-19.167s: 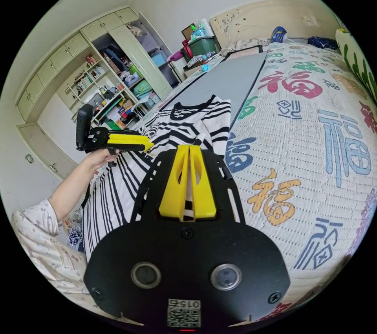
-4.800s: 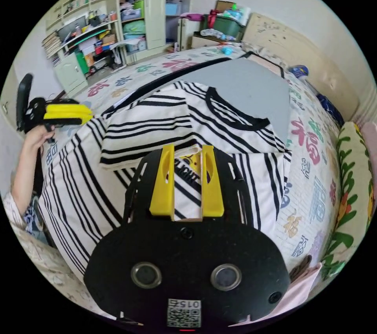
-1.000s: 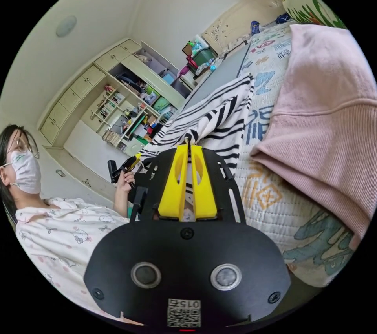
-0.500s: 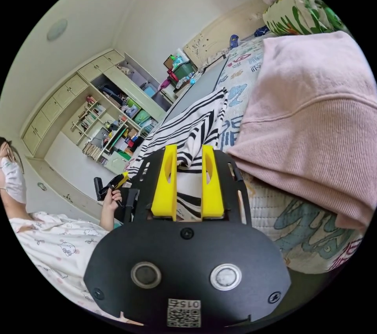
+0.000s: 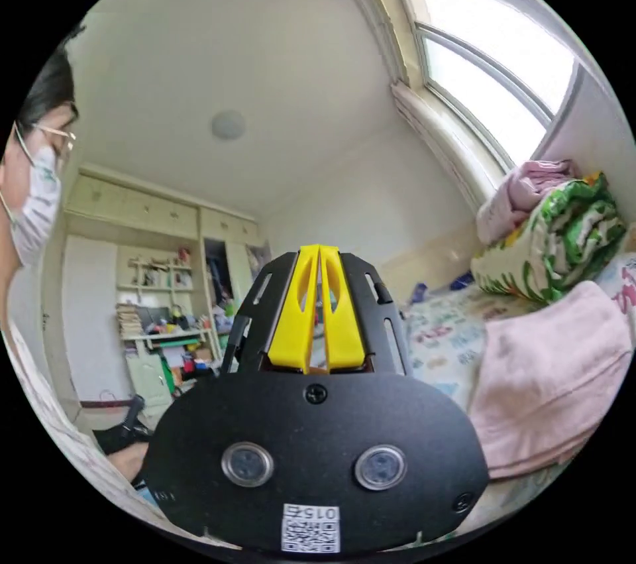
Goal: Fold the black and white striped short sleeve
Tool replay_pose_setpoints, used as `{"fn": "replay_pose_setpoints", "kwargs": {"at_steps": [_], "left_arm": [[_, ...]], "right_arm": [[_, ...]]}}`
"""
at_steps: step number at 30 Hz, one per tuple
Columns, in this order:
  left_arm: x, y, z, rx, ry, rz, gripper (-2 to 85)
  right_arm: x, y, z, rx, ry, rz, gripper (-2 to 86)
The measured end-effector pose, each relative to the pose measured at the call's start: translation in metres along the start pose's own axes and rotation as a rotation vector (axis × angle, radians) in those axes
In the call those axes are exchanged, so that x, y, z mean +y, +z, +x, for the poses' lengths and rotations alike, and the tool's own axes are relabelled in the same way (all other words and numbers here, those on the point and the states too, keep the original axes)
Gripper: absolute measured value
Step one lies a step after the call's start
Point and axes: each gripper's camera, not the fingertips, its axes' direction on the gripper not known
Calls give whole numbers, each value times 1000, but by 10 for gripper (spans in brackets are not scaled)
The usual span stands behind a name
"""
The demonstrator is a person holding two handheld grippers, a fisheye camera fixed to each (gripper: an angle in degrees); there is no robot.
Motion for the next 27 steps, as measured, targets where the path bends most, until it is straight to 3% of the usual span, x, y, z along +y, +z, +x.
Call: {"fn": "replay_pose_setpoints", "kwargs": {"at_steps": [2,5,11,21,27], "left_arm": [[-9,-7,8,-2,6,-3,11],[-13,-16,15,-6,-1,23,11],[-28,-26,32,-36,-8,21,13],[-32,-30,34,-19,-24,38,20],[-23,-26,16,61,-70,58,47]], "right_arm": [[-18,-32,-5,-218,57,119,-4],[-44,-67,-8,-377,182,160,-5],[-44,-127,-17,-757,198,291,-5],[50,-156,74,-899,321,304,-5],[117,-133,113,-934,129,194,-7]]}}
